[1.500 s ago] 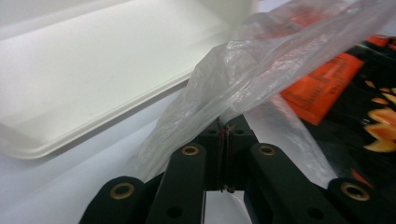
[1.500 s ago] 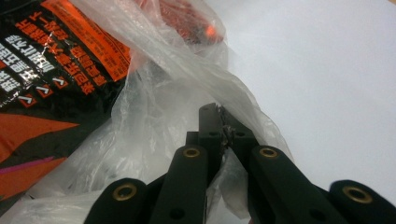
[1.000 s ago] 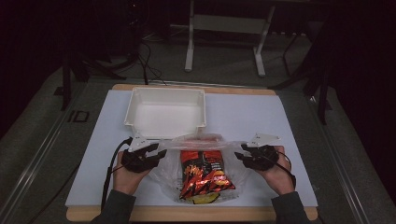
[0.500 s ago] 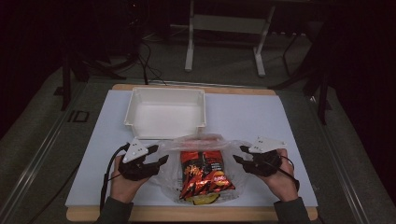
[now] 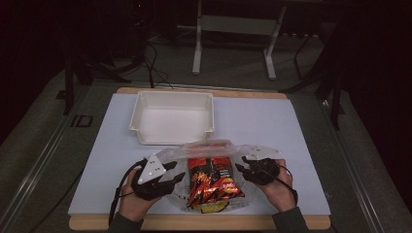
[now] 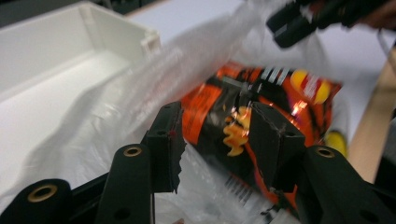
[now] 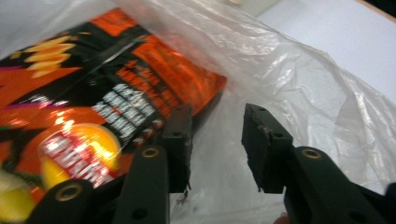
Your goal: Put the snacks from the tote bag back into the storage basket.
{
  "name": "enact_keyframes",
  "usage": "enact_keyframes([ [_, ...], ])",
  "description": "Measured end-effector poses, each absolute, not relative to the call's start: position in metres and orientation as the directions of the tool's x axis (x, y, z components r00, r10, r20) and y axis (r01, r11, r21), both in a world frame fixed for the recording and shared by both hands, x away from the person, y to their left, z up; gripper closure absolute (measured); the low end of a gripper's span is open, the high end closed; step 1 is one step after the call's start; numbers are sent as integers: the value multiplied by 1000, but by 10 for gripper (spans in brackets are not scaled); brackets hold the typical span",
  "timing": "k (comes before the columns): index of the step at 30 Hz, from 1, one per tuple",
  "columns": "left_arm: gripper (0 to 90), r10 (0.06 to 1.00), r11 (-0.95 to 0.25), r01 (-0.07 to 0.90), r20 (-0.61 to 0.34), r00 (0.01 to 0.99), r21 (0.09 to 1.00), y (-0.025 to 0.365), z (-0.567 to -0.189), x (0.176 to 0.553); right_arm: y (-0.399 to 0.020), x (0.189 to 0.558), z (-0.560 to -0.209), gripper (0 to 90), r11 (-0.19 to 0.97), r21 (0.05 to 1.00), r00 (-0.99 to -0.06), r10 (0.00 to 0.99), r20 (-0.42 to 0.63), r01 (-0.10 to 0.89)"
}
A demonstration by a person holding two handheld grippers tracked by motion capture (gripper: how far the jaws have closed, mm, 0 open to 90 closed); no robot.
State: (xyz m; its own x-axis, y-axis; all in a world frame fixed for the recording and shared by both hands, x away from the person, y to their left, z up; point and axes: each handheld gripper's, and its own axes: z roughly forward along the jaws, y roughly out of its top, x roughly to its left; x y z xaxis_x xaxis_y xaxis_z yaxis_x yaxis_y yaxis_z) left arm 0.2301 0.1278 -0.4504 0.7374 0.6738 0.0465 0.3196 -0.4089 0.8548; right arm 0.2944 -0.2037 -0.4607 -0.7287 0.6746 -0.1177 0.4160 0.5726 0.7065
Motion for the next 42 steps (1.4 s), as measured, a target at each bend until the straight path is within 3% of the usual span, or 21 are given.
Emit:
enact_keyframes([
  [8,475,770,-483,427,138,623,765,103,-470,261,-197,307,-470,510,542,703,-683,722,-108,461],
  [11,394,806,-467,475,137,575,746,98,-477,275,-188,318,-476,460,534,693,-666,739,-104,484],
  [16,328,844,-427,527,115,524,735,94,-487,291,-182,331,-486,455,531,668,-651,754,-91,521],
  [20,321,846,-416,564,76,528,714,90,-496,301,-181,337,-493,512,531,650,-646,759,-80,543],
  [23,360,846,-407,592,42,532,695,89,-502,308,-181,340,-496,601,541,638,-652,754,-79,549],
  [27,481,842,-405,630,1,540,662,89,-506,313,-183,342,-498,777,553,629,-663,745,-80,546],
  [30,681,827,-436,637,4,562,636,90,-510,315,-187,342,-499,872,559,629,-665,741,-88,540],
  [33,853,814,-449,615,13,581,648,95,-509,312,-193,341,-497,892,561,632,-669,738,-90,534],
  [42,886,813,-426,576,16,582,697,129,-499,305,-214,338,-490,899,568,633,-678,729,-91,526],
])
